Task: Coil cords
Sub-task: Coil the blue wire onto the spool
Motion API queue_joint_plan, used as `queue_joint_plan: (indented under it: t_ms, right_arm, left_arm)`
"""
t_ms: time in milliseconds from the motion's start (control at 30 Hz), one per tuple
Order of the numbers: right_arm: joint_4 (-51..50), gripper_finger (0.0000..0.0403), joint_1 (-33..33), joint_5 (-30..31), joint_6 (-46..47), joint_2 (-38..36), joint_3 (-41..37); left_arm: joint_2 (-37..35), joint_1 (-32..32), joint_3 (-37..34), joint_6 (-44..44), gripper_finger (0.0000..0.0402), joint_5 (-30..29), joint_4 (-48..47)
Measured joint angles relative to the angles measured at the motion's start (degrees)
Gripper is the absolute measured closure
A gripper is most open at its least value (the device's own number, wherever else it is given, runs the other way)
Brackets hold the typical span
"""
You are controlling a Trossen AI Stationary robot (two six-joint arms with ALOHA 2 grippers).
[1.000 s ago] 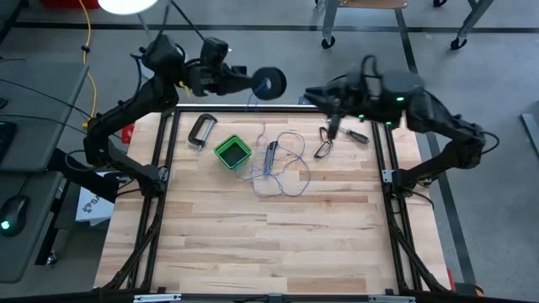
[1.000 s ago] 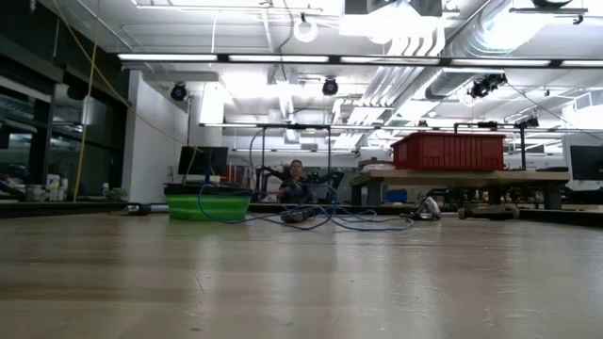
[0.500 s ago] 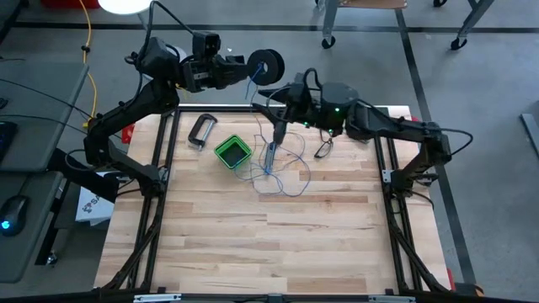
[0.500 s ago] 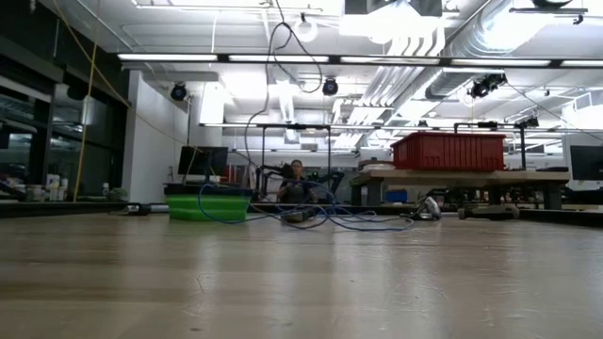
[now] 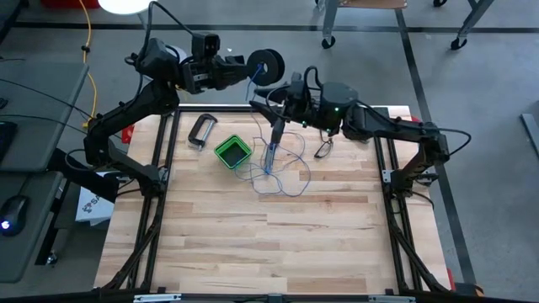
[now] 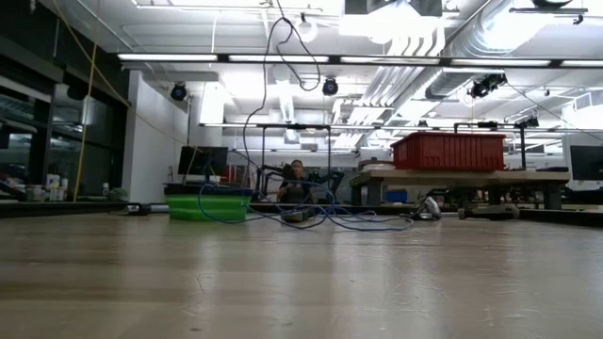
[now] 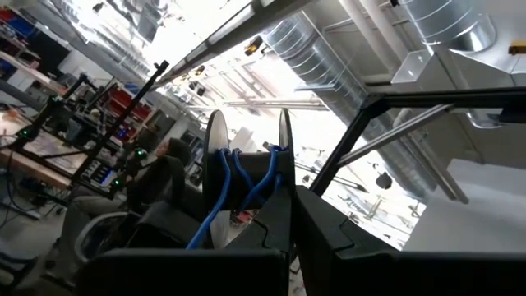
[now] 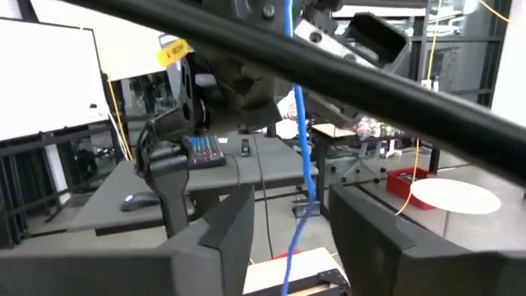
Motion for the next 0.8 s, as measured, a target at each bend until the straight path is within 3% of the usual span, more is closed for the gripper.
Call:
queue_joint_plan:
  t_ms: [133,267,433,633,800]
  right_arm:
    - [-0.01,0.031,0.02,0.08,-0.43,0.0,0.0]
    - [-0.11,0.0387,0.77,1.98,-1.02,0.0,0.0]
    - [-4.93,0.0401,2.34,3.04,-1.5,-2.19,0.0]
    - [-15.31,0.0403,4.73,4.1,-0.59,-8.49,0.04]
    - [-16.77,0.0403,5.67,6.37,-2.06,-12.45,0.02]
  left_arm:
    - [0.0,0.02,0.0,0.87,0.0401,-0.02,-0.16]
    - [0.0,0.07,0.0,0.9,0.0401,-0.02,-0.07]
    - [-1.06,2.44,0.0,4.43,0.0401,0.22,-2.24]
    - [-5.38,9.82,0.0,6.97,0.0401,-0.48,-16.65]
    - [-7.33,11.45,0.02,6.78,0.0401,1.59,-28.06]
